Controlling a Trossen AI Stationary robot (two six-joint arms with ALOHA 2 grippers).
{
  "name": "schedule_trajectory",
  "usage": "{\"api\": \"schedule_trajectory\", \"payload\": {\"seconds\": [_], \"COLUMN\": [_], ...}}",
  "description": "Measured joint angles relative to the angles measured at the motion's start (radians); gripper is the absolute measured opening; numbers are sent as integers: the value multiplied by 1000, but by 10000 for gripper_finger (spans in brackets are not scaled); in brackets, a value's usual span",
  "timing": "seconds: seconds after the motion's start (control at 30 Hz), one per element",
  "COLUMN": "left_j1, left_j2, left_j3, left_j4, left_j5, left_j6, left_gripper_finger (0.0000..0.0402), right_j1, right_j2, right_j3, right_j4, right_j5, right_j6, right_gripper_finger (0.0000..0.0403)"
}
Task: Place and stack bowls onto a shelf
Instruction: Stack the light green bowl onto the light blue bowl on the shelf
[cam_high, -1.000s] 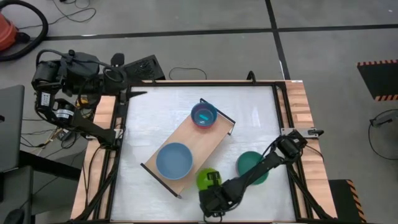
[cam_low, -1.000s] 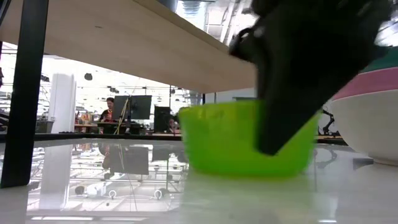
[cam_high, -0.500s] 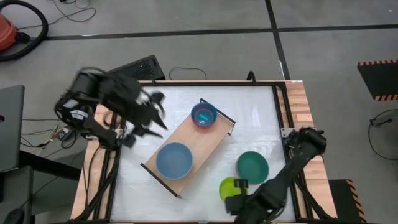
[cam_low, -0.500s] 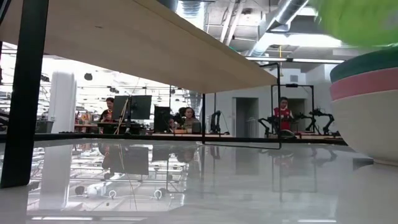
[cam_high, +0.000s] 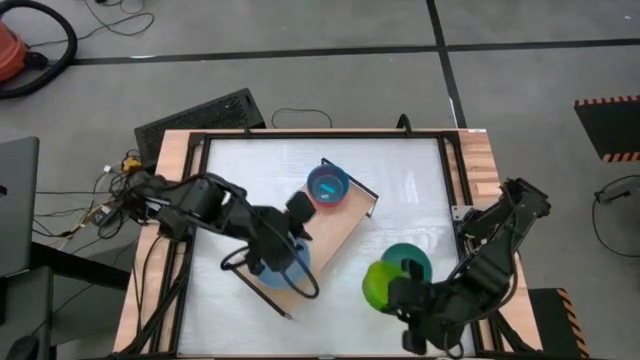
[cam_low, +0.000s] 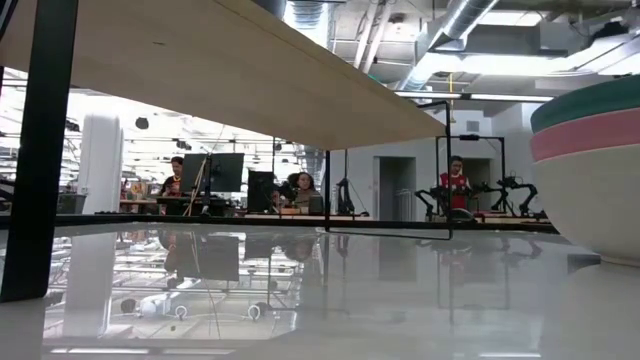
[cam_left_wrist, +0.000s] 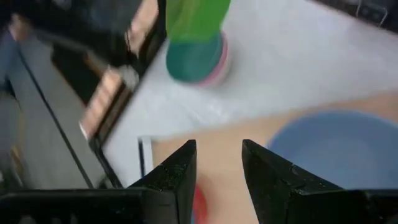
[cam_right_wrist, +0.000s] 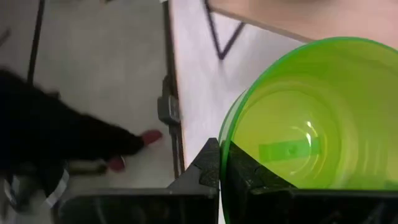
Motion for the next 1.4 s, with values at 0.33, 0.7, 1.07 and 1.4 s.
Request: {"api": "schedule_trajectory", "payload": {"seconds": [0.33,0.7,1.07,1.4], "left_j1": [28,38,48,47], "left_j2": [50,142,210,265], "left_j3": [1,-1,-3,-4], "left_j4": [209,248,277,348], "left_j5": [287,334,323,318], "left_j6": [89,208,392,484], "left_gripper_finger": [115,115,115,115], "right_j1": [-30,-106,-125,-121], "right_j2": [3,3,3,3], "right_j3": [0,47,47,47], "right_j4": [5,3,-3,-2], "right_j5": [-121,-179,-264,-300], "right_j6": [-276,-455,-534,-531], "right_gripper_finger": [24,24,24,24]}}
